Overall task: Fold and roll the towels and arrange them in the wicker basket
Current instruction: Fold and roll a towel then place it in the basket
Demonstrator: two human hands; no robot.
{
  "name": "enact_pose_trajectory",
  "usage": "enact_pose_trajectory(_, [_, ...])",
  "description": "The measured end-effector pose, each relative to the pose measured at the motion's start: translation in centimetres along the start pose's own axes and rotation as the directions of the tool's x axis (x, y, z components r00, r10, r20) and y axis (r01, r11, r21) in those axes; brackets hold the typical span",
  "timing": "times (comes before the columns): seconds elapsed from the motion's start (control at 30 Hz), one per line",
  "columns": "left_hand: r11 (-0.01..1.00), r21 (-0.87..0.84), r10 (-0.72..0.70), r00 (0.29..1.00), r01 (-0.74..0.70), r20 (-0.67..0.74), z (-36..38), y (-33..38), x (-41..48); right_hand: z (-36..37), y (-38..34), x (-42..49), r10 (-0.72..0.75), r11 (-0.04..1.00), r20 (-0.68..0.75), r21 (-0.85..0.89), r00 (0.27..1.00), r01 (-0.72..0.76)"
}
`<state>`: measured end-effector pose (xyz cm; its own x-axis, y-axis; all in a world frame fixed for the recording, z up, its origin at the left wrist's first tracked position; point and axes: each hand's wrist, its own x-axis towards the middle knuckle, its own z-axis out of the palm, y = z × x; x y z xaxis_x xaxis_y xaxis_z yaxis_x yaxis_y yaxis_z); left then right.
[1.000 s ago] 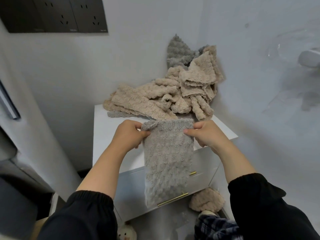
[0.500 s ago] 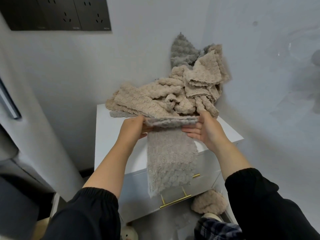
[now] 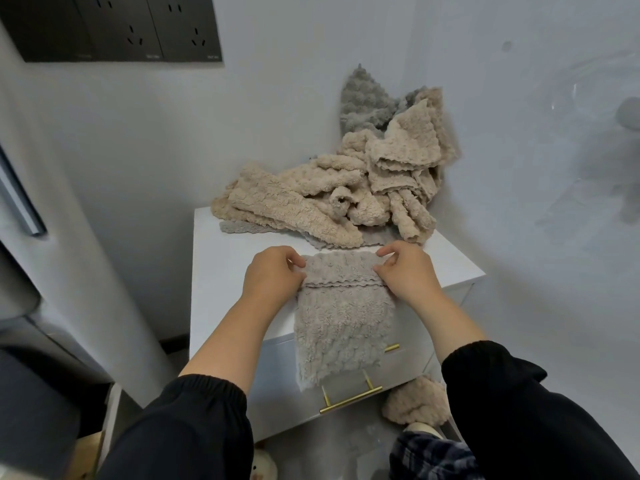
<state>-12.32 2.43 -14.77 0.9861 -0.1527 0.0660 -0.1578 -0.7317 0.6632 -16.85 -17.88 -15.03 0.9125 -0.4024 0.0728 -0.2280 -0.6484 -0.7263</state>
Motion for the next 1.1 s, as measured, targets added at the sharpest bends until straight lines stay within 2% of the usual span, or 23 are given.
enact_pose_trajectory(0.13, [0.997,0.072,0.012,0.999,-0.015,0.050,0.7,-0.5,0.5,0.1,-0.1,-0.2,-0.037,0.996,0.054,-0.081,0.998,0.041])
enact_pose_trajectory(0.3, [0.997,0.069,0.019,0.994,-0.026,0.103,0.8,-0.8,0.9,-0.4,-0.5,-0.4,-0.071,0.996,0.194,-0.038,0.978,0.080])
enact_pose_trajectory(0.47, [0.996,0.085,0.004,0.990,-0.016,0.138,0.1,-0.4,0.7,-1.5,-0.6,-0.1,0.007,1.000,0.314,-0.005,0.949,-0.006])
enact_pose_trajectory(0.53, [0.998,0.057,0.011,0.990,-0.019,0.139,-0.2,-0.3,0.6,-1.7,-0.7,0.0,0.035,0.999,0.315,-0.018,0.948,-0.030])
enact_pose_trajectory(0.67, [0.999,-0.043,0.036,0.998,-0.034,0.054,-0.5,0.0,0.4,-1.8,-0.8,-0.1,0.056,0.997,0.224,0.039,0.973,-0.066])
enact_pose_trajectory(0.83, [0.983,-0.165,0.049,0.985,-0.076,-0.164,-0.4,1.0,0.2,-1.6,-1.3,0.1,-0.028,0.993,0.044,0.119,0.999,0.023])
enact_pose_trajectory(0.97, [0.963,-0.246,0.057,0.975,-0.111,-0.214,-0.5,1.3,0.1,-1.5,-1.5,0.0,-0.094,0.979,-0.082,0.173,0.992,0.107])
enact_pose_trajectory(1.1, [0.960,-0.250,0.076,0.976,-0.128,-0.206,-0.3,1.3,0.1,-1.7,-1.5,-0.4,-0.157,0.979,-0.127,0.110,0.979,0.172])
